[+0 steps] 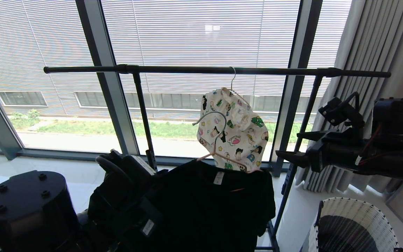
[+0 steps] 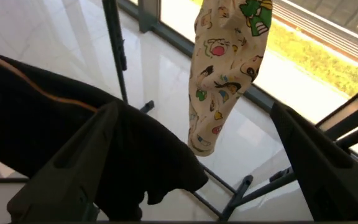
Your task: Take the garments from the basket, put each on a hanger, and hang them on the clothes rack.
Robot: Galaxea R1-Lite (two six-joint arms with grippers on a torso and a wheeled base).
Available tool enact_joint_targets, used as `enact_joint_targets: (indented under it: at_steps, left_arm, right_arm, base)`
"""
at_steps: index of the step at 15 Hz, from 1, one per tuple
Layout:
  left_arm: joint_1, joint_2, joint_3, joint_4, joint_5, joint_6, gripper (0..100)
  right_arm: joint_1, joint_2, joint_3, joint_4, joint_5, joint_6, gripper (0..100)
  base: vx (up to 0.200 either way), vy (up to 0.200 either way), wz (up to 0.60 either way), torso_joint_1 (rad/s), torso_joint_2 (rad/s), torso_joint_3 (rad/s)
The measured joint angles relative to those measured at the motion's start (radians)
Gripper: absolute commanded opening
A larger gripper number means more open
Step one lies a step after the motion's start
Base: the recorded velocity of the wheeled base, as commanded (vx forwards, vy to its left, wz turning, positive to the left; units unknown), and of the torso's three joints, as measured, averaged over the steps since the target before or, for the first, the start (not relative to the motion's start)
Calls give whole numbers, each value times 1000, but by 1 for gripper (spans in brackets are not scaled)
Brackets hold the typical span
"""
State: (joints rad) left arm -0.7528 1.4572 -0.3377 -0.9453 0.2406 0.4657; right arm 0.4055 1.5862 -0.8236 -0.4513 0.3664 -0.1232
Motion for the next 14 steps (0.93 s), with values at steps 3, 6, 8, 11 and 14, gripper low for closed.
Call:
enact_joint_targets:
  at_steps: [3, 6, 8, 11, 14]
  left_arm:
    - [-16, 43, -5, -48, 14, 1, 0]
    - [-61, 62, -12, -51, 14, 0, 0]
    - [-87, 67, -23, -51, 13, 0, 0]
    - [-106, 68, -41, -52, 12, 2, 0]
    - [-135, 66, -53, -52, 12, 16, 0]
  right_arm:
    - [-7, -57, -88, 162, 54, -21, 100]
    - [-6, -87, -169, 388, 160, -192, 100]
    - [-1, -101, -190, 541, 247, -374, 100]
    - [28, -94, -196, 661, 323, -552, 100]
    - [85, -40, -213, 663, 331, -572, 100]
  base:
    - [0, 0, 0, 0, 0, 0]
    - [0, 0, 0, 0, 0, 0]
    - [0, 0, 0, 0, 0, 0]
    - [0, 0, 0, 0, 0, 0]
    - [0, 0, 0, 0, 0, 0]
